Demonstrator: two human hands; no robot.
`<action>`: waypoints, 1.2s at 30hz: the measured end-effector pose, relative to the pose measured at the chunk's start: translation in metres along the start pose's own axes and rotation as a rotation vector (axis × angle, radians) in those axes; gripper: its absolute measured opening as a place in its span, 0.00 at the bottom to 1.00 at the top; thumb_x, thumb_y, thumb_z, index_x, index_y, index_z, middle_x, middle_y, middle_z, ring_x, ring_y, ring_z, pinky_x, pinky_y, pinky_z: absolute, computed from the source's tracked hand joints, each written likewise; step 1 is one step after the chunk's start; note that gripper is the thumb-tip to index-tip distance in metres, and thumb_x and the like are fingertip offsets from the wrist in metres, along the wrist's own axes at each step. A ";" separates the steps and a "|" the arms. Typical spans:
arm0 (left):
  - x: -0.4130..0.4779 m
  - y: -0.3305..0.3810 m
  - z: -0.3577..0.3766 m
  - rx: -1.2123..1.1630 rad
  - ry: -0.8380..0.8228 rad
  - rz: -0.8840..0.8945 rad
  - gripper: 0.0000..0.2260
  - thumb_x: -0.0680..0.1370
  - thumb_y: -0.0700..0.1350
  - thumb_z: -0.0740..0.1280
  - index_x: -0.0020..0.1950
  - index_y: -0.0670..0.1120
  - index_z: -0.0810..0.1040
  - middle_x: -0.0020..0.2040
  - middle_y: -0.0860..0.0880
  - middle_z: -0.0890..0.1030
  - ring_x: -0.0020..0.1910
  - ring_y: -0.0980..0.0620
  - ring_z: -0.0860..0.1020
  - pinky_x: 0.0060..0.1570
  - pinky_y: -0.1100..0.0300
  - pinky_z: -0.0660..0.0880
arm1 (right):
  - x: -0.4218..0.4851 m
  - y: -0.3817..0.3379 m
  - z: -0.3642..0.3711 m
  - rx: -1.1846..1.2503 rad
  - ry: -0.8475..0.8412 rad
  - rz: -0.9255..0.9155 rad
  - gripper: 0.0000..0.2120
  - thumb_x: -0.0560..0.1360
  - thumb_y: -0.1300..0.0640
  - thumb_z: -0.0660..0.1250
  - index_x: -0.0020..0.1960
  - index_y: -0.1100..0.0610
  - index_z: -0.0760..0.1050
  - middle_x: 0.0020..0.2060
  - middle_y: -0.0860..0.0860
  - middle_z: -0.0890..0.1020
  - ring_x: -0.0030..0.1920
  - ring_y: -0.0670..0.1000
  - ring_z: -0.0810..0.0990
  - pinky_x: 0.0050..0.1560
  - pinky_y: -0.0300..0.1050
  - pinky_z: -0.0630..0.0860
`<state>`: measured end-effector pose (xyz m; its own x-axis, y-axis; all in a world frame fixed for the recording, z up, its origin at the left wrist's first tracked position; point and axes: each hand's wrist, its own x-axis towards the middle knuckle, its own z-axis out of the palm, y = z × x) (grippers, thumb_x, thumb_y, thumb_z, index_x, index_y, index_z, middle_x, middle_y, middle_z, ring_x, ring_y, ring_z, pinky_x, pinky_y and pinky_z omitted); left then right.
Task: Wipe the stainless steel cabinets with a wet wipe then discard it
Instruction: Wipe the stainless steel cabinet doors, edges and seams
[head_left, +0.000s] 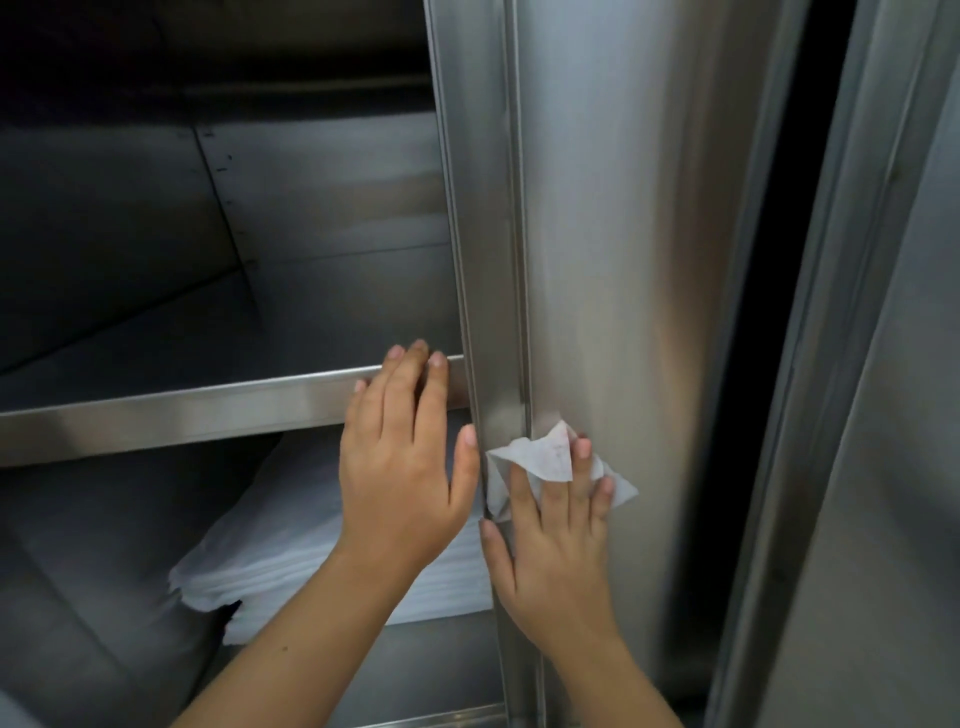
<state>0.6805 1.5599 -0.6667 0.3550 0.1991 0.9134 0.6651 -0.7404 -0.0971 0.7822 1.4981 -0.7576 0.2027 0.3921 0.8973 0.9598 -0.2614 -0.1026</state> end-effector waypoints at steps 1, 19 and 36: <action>0.001 -0.001 -0.001 0.001 -0.002 0.002 0.22 0.76 0.47 0.57 0.63 0.33 0.74 0.63 0.36 0.75 0.64 0.37 0.72 0.64 0.45 0.64 | 0.010 0.000 -0.004 0.012 0.008 -0.005 0.21 0.77 0.48 0.52 0.65 0.59 0.67 0.69 0.62 0.58 0.75 0.57 0.41 0.72 0.55 0.41; 0.009 -0.007 -0.023 -0.055 -0.258 0.012 0.24 0.74 0.50 0.58 0.63 0.35 0.75 0.62 0.37 0.76 0.62 0.39 0.74 0.64 0.45 0.65 | 0.154 -0.014 -0.087 0.051 -0.019 -0.071 0.31 0.74 0.53 0.59 0.74 0.60 0.55 0.73 0.60 0.49 0.73 0.54 0.40 0.72 0.53 0.38; 0.032 -0.008 -0.052 -0.124 -0.374 0.006 0.17 0.70 0.50 0.70 0.52 0.39 0.82 0.51 0.42 0.83 0.50 0.45 0.82 0.39 0.57 0.79 | 0.227 -0.025 -0.148 0.097 -0.235 -0.117 0.35 0.80 0.49 0.54 0.71 0.58 0.30 0.69 0.54 0.31 0.69 0.49 0.26 0.66 0.40 0.25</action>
<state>0.6522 1.5389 -0.6165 0.5885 0.3981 0.7037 0.5863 -0.8095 -0.0324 0.7756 1.4631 -0.4879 0.1180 0.6112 0.7826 0.9911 -0.1210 -0.0549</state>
